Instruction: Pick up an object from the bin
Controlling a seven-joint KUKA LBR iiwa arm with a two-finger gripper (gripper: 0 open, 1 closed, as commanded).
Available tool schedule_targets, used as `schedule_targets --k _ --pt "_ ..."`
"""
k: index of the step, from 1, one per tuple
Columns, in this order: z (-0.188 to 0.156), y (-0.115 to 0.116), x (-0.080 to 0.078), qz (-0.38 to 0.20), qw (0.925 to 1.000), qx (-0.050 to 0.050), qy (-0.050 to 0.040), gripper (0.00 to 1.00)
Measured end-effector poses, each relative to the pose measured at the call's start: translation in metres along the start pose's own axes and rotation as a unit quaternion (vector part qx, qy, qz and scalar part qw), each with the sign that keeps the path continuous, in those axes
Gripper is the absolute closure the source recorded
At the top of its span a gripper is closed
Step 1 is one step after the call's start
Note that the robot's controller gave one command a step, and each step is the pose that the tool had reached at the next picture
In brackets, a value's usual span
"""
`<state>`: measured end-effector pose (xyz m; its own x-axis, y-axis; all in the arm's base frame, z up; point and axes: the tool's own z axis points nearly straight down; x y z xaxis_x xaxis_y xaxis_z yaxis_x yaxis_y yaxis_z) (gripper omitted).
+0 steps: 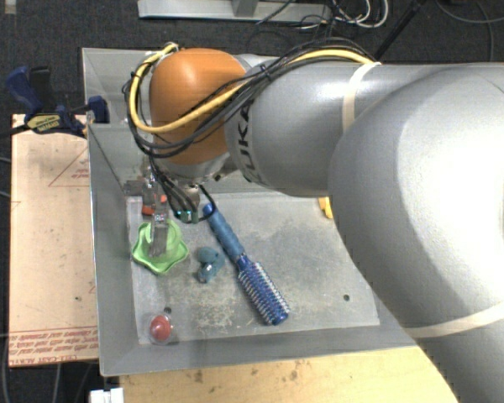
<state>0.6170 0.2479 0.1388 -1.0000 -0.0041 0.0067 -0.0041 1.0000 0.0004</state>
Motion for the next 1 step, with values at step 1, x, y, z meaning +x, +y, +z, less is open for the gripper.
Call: schedule_targets --k 1 --pt "0.0438 -0.0091 -0.0185 -0.248 0.9686 -0.001 -0.0111 0.0"
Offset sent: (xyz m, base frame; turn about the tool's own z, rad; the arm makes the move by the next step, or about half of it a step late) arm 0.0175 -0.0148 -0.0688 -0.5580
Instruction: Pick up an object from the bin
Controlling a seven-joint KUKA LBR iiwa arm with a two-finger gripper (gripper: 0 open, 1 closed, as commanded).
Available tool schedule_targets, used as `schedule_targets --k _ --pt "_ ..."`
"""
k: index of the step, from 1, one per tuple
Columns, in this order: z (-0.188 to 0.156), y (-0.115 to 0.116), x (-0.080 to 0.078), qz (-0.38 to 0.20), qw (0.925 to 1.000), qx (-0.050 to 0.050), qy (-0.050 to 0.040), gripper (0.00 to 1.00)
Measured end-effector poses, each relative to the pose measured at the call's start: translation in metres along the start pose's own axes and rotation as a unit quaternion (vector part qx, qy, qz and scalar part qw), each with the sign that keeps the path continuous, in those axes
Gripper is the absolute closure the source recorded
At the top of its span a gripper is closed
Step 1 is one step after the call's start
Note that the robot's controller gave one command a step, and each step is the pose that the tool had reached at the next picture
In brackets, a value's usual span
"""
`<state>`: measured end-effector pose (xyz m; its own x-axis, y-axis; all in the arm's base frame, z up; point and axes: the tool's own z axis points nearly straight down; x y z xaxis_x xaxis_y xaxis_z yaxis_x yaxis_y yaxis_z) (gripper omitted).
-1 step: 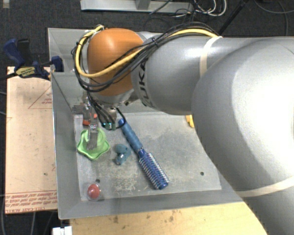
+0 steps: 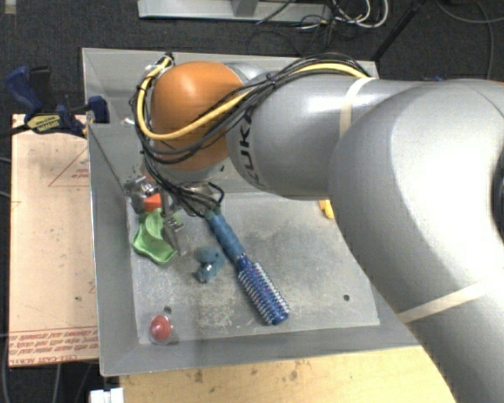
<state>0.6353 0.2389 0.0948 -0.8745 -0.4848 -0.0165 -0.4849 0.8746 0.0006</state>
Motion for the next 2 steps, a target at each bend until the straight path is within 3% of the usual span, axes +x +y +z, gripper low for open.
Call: schedule_targets --k 1,2 --pt "0.0037 -0.0014 -0.0019 -0.168 0.9858 0.0 -0.0008 0.0" --pt "0.0046 -0.002 -0.0009 -0.167 0.986 -0.001 0.0014 1.0"
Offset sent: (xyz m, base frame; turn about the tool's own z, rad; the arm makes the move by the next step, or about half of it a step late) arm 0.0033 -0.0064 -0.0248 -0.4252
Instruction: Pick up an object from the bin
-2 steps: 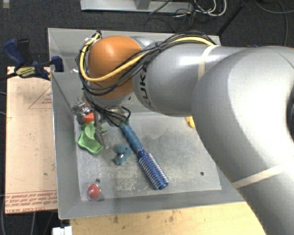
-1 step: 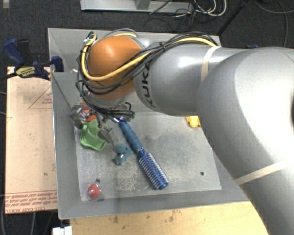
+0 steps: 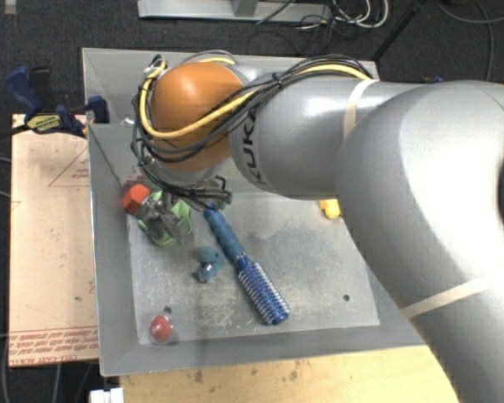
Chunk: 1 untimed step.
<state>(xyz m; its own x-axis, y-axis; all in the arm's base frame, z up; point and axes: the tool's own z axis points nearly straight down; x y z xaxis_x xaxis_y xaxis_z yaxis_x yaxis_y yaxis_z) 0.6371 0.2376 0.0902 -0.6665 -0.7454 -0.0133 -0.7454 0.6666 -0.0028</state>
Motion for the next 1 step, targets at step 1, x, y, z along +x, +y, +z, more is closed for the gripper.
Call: schedule_targets --k 1 --pt "-0.0011 0.0358 0.0172 -0.001 1.0 -0.003 0.0057 1.0"
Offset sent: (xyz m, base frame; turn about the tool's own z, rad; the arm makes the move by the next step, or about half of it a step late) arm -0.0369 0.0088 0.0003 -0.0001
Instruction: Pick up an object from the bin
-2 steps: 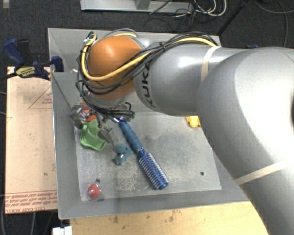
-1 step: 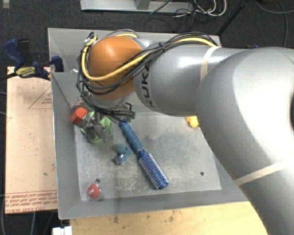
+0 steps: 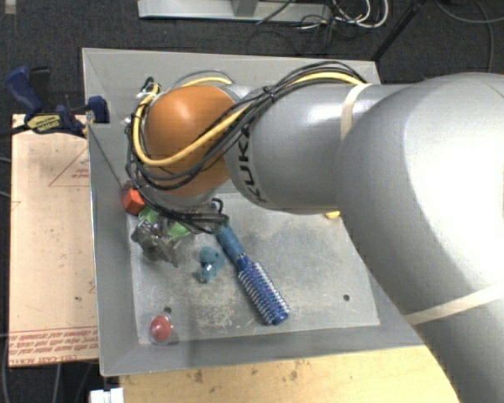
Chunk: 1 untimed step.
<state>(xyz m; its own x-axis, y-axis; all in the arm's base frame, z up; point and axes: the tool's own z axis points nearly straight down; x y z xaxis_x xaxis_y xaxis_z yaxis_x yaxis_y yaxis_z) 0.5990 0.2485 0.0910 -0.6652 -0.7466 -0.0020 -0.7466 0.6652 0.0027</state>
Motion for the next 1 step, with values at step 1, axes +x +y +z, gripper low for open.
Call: schedule_targets --k 1 --pt "0.0004 -0.002 0.0 0.002 1.0 0.001 -0.0006 0.0"
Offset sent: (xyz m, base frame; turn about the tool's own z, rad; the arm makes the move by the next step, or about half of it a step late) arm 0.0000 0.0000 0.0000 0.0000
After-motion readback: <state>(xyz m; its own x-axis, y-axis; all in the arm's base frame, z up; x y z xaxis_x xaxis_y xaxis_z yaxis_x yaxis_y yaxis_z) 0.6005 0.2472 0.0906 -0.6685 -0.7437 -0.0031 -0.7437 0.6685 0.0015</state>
